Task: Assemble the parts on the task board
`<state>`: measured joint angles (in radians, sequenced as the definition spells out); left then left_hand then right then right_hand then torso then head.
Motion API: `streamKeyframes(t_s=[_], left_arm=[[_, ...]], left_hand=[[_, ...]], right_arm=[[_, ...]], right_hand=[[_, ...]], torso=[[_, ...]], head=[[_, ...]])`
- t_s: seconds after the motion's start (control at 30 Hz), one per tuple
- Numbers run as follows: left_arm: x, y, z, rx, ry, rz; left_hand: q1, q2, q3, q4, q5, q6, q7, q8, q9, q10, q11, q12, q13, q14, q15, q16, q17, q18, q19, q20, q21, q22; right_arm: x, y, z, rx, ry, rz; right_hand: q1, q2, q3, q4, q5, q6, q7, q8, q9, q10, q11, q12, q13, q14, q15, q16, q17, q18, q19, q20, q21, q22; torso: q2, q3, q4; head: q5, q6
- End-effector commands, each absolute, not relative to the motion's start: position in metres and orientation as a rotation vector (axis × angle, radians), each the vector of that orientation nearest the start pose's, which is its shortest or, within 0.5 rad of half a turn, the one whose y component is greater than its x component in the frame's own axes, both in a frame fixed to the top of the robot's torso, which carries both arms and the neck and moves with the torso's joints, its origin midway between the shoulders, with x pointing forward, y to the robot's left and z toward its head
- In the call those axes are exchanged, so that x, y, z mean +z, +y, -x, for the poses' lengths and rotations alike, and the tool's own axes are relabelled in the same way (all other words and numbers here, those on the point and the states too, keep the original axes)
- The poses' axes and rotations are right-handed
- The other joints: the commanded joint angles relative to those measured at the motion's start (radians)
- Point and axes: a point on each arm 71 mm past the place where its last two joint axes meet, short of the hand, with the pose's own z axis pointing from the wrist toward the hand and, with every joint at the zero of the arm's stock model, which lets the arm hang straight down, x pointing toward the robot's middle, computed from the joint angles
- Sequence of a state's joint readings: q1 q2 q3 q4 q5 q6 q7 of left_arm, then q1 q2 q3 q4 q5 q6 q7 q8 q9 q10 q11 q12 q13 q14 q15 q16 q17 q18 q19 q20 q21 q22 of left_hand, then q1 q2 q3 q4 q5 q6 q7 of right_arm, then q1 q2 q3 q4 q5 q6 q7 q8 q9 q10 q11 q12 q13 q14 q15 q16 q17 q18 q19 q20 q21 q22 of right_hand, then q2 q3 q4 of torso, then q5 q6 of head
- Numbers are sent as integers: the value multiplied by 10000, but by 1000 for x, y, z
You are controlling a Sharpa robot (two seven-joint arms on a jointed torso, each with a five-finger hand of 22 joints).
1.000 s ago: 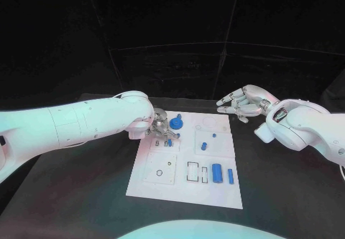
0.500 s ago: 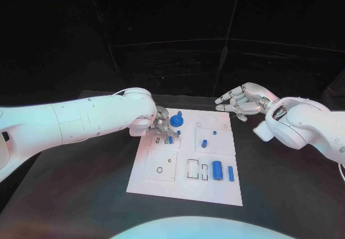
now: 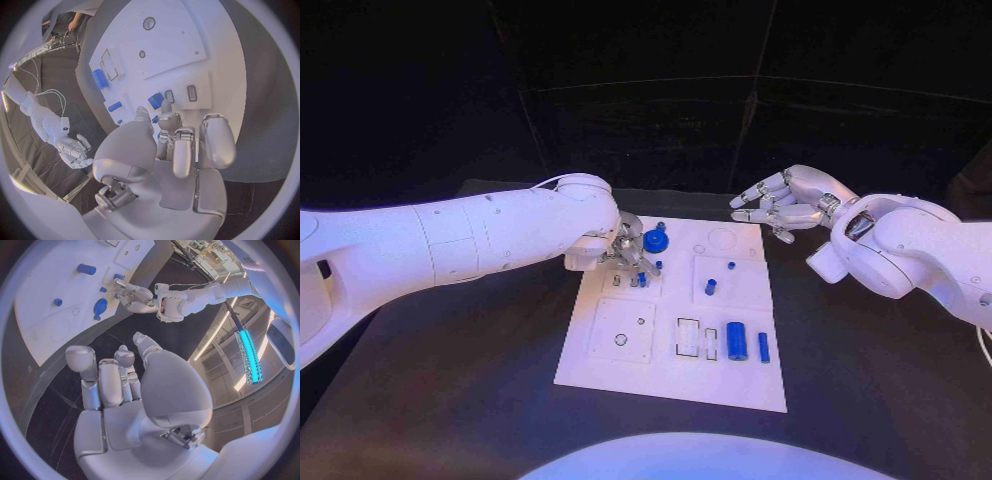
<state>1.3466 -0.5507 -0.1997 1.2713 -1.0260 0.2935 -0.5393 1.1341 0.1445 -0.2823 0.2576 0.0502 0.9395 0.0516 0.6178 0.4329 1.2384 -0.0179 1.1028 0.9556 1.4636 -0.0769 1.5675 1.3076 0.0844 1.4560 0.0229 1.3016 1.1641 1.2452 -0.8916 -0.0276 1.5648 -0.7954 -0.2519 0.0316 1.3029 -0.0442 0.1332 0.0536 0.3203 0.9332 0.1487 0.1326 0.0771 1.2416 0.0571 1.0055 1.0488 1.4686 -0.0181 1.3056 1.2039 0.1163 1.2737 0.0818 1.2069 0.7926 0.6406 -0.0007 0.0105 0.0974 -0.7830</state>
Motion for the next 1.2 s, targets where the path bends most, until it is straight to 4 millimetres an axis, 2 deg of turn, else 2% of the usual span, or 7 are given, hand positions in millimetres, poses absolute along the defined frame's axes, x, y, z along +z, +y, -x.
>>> streamKeyframes(t_s=[0.03, 0.57, 0.93, 1.1, 1.2], left_arm=[[-225, 146, -516, -2594, 24706, -668], [-226, 142, -516, -2571, 24812, -854], [-227, 139, -514, -2589, 24890, -986], [-227, 139, -514, -2593, 24872, -964], [-227, 139, -514, -2619, 24836, -936]], left_hand=[[98, 2, -10, -81, -27, -79, 7, 61, 28, 69, -9, 39, 15, 1072, -58, 33, 2632, -88, 15, -7, 60, 17], [242, 34, 23, -225, -26, -119, 4, 127, 118, 92, -11, 92, 91, 1072, -58, 33, 2632, -96, 7, -4, 119, 102], [567, 63, 133, -584, -26, -185, 1, 219, 256, 87, -13, 109, 134, 1072, -60, 33, 2632, -99, -20, -1, 171, 182], [869, 184, 333, -879, -25, -231, 1, 258, 329, 80, -15, 107, 151, 1072, -64, 33, 2632, -97, -41, -1, 185, 206], [1418, 417, 735, -1326, -17, -297, -41, 272, 383, 62, -57, 84, 152, 1072, -88, 33, 2632, -92, -61, -11, 187, 216]], right_arm=[[-160, -209, -486, 10828, 17676, -3856], [-160, -208, -486, 10841, 17730, -3841], [-160, -208, -487, 10774, 17682, -3817], [-160, -208, -488, 10751, 17678, -3818], [-161, -208, -488, 10730, 17687, -3826]], right_hand=[[21, 45, 46, -9, 63, -5, -17, 39, -14, -52, -23, -35, -3, 217, -65, -65, -4, 185, -49, -17, -63, -15], [24, 50, 59, -13, 88, -4, -18, 46, -15, -50, -23, -34, -4, 219, -66, -72, -7, 185, -45, -18, -69, -20], [27, 48, 96, -27, 168, -18, -14, 57, -21, -97, -22, -106, -71, 199, -67, -162, -109, 207, -85, -21, -151, -164], [27, 46, 107, -32, 191, -22, -14, 60, -23, -101, -22, -110, -75, 197, -67, -176, -122, 210, -91, -21, -168, -189], [28, 44, 117, -36, 212, -25, -14, 64, -25, -105, -22, -116, -82, 195, -67, -187, -131, 210, -89, -22, -174, -192]], torso=[[-4, -2, 5], [2, 0, -2], [4, -1, 5], [3, -2, 5], [7, -3, 6]], head=[[14, -9], [28, -37], [-21, -28], [-20, -39], [-14, -41]])
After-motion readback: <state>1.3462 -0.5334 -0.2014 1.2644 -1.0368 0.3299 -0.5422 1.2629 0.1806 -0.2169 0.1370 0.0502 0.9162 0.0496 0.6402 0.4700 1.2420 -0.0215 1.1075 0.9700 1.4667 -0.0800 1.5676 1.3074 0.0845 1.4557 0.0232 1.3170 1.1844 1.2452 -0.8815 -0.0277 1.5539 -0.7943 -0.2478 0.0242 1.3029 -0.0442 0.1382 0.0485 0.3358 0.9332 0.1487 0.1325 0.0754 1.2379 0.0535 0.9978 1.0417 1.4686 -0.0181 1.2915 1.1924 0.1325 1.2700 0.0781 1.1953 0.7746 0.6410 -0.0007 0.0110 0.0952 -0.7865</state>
